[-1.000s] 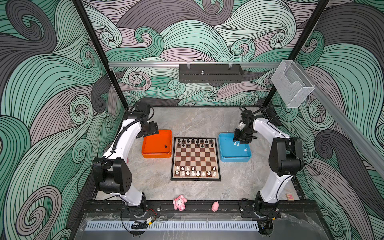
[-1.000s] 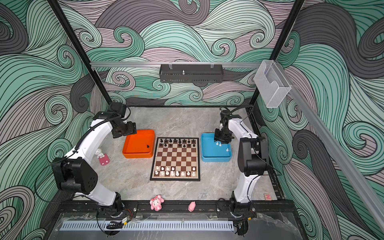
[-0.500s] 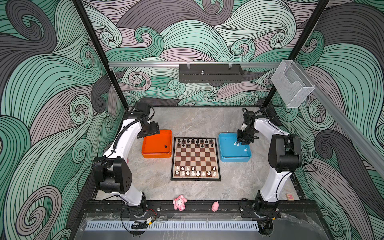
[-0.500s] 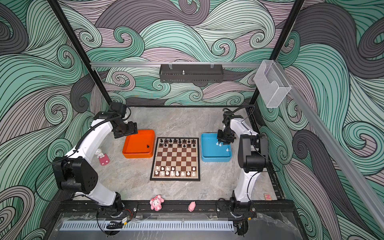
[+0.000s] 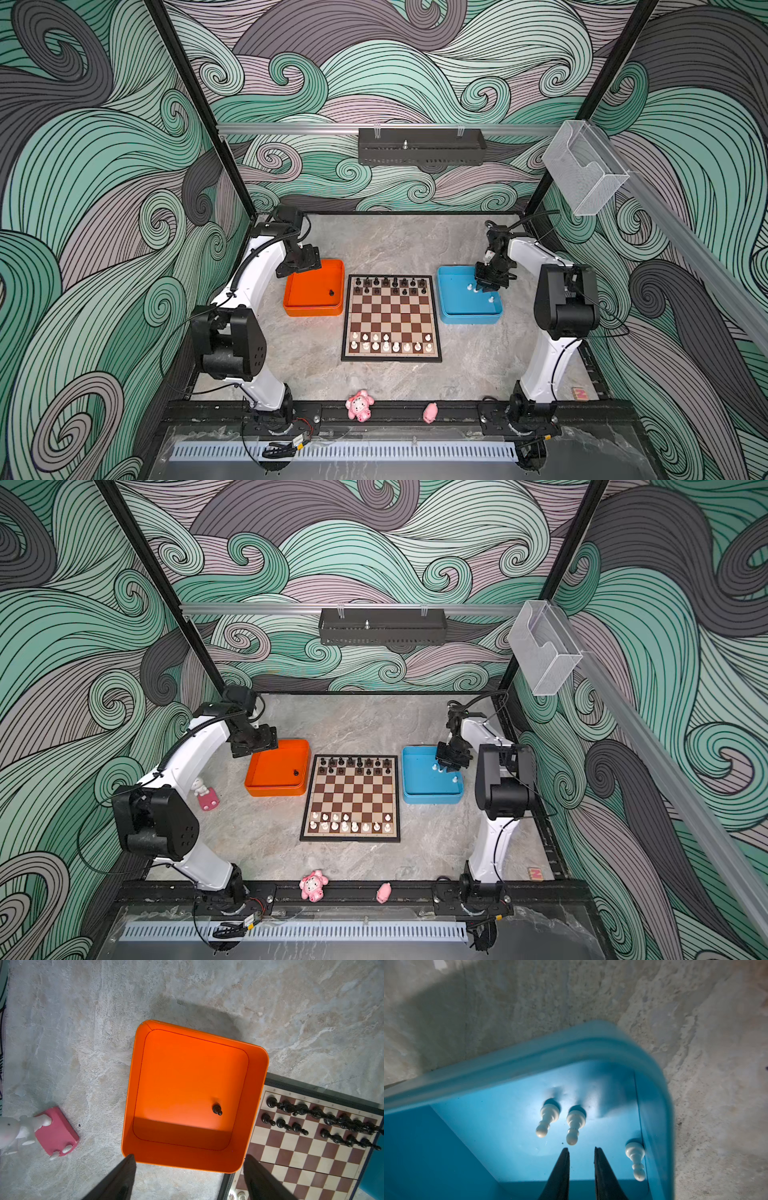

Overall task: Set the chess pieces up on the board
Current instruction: 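Lower the right gripper onto a white pawn in the blue bin and close, then lift the white pawn out of the blue bin with the right gripper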

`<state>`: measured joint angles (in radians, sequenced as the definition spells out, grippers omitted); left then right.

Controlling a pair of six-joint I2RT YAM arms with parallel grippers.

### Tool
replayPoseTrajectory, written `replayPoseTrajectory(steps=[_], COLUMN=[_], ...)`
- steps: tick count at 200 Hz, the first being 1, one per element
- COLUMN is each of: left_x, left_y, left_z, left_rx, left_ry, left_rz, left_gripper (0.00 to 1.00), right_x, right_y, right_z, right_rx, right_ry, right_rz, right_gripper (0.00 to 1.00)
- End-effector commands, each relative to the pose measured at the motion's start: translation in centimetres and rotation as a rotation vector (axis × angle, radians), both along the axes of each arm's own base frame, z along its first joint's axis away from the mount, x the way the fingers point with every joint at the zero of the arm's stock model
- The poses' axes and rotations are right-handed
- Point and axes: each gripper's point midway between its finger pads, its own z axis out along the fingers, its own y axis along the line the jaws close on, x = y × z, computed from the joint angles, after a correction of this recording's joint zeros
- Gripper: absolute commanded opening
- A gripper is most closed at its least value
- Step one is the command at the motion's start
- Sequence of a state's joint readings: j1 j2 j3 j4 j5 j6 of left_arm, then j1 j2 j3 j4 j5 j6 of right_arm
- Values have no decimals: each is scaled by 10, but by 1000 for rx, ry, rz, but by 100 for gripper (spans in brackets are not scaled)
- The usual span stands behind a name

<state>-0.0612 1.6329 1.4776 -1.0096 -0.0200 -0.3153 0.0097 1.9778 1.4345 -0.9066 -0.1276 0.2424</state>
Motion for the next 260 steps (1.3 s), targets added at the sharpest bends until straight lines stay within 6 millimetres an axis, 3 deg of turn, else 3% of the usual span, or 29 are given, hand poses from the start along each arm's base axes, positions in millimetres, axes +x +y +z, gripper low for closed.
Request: replayPoseTrajectory(steps=[1,113,260], left_x=[9,20,26], left_y=[1,-2,-9], left_z=[10,8,1], left_rx=[-18,-30,-67], left_ry=[-24,-18,-11], left_rz=[14,12,-2], left_gripper=[84,84,84], right_x=[6,16,14], right_y=[-3,2,4], right_z=[-1,-4,-14], right_rx=[-1,22,35], right_ry=[-11,-20,8], right_rz=[-3,-1,3], right_gripper=[23,26,17])
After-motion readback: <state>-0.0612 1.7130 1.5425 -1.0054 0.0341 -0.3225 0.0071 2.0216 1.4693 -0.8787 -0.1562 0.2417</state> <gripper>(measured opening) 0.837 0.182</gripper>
